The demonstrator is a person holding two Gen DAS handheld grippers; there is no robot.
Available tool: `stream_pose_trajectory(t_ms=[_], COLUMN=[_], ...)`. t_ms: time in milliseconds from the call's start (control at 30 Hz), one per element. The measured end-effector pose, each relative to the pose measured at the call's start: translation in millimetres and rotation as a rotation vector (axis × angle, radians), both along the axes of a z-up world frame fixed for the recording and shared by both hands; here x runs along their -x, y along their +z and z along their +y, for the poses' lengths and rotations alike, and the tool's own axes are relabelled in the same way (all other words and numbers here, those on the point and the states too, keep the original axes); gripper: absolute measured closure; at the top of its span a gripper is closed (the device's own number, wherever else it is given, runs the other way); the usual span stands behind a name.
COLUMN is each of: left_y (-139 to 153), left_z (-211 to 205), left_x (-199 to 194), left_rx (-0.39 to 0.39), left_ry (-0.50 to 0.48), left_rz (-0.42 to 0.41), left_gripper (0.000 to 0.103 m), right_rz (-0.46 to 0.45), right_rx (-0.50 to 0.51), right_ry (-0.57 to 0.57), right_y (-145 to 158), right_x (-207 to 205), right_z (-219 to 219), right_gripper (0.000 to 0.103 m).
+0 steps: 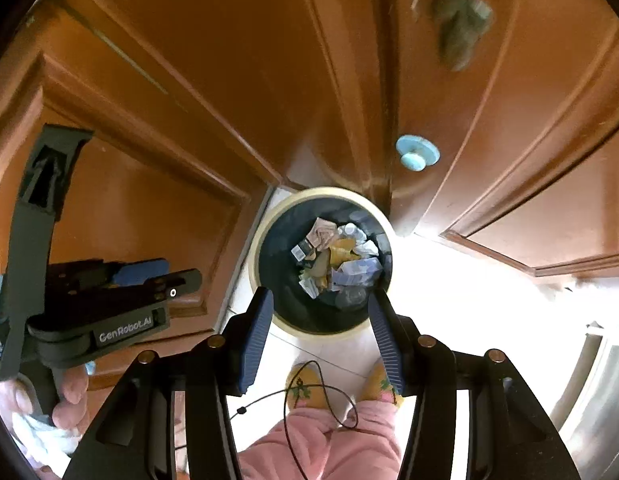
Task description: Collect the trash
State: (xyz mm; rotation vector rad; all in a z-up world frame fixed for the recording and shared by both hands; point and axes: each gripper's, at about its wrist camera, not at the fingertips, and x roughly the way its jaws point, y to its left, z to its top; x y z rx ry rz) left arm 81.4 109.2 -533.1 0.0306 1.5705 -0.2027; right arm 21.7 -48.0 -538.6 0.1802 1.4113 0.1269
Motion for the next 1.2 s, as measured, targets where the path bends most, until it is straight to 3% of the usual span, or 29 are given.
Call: stream_pose_trajectory(t_ms=[233, 567, 867, 967, 1200], left_y=[76.9, 224.0, 349.2, 389.4, 467.9], left_z=[-8.1, -31.9, -43.7, -44.1, -51.8], left_x=[1.5, -1.8, -6.7, -9.2, -16.0], left_rx=[0.016, 0.036, 0.070, 0.091, 0.089], left_ry=[-0.029, -0.067, -0.093, -0.088, -0.090], left_rz=[-0.048, -0.181, -0.333, -0.383, -0.495], left_gripper=[0.066, 0.066, 0.066, 0.066, 0.066], right_rz=[-0.042, -0.152, -0.251, -0.300, -0.395], right_rx=[0.007, 0.043, 0.061, 0.070, 0.068], right_ry=[-0.060, -0.093, -0.138, -0.151, -0.165], right_y=[76.5, 239.3, 364.2, 399.2, 466.6], right_x=[3.6, 5.7, 4.1, 4.0, -4.3], right_z=[-3.7, -8.7, -17.0, -22.0, -33.7], right_gripper=[0.045, 0.036, 0.030, 0.024, 0.022])
